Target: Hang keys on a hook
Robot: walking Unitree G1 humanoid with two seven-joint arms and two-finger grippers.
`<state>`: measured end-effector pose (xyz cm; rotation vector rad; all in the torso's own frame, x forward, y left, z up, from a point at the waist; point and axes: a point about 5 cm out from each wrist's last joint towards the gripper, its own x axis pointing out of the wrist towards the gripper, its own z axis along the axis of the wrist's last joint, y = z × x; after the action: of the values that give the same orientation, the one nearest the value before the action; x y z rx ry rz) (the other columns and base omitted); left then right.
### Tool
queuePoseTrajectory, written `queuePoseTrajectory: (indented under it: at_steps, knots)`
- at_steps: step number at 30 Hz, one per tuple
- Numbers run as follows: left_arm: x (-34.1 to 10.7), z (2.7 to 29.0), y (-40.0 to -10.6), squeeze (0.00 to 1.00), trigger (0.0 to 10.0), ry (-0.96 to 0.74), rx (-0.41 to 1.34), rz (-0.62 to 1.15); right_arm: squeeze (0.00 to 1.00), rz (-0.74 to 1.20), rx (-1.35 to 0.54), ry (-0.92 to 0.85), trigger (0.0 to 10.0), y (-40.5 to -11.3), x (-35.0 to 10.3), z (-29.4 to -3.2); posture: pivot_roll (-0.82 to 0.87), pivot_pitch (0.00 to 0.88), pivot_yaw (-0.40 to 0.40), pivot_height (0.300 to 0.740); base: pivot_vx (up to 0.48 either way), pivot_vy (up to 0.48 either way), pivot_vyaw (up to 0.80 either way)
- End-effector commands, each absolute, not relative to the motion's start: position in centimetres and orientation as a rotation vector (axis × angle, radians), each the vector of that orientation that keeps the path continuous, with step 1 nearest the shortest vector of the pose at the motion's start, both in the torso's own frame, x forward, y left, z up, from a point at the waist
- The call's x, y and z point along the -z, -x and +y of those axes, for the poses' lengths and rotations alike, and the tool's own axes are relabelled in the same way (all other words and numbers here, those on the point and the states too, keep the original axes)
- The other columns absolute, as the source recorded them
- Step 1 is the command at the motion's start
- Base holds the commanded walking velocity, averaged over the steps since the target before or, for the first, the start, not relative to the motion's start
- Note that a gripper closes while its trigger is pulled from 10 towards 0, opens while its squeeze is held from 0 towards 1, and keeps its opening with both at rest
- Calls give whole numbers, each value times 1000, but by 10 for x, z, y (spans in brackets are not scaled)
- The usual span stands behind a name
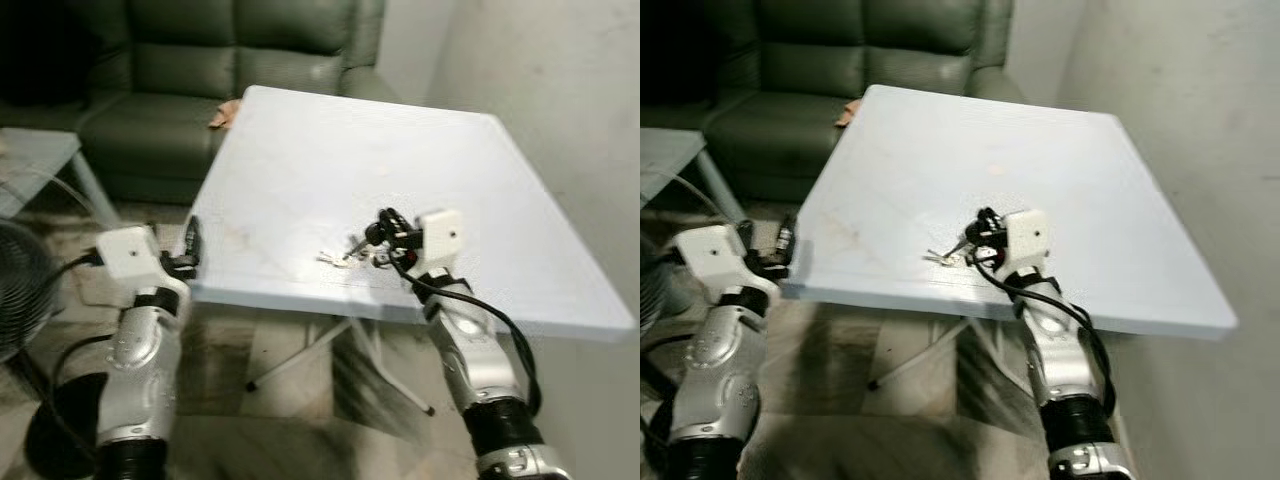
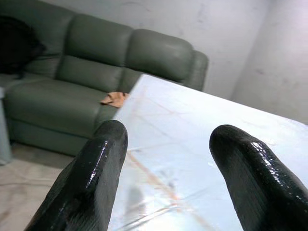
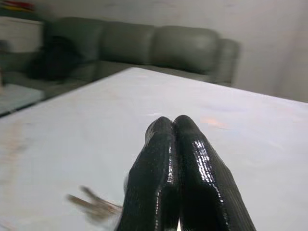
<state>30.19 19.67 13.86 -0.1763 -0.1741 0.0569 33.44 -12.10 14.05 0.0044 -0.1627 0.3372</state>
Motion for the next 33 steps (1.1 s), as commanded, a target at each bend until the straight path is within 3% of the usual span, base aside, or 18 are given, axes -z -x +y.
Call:
queuePoseTrajectory:
  at_steps: [1, 20, 33]
  knots:
    - [-141, 201, -301, 0, 10000, 168, -75, -186, 0, -171, -344, -7, 10000, -336, -144, -119, -48, 0, -51, 740, 0, 0, -744]
    - [-139, 198, -301, 0, 10000, 182, -60, -177, 0, -162, -347, 1, 10000, -334, -142, -118, -50, 0, -51, 740, 0, 0, -744]
    - [-139, 198, -301, 0, 10000, 167, -66, -173, 0, -158, -349, 3, 10000, -334, -141, -118, -51, 0, -55, 740, 0, 229, -745]
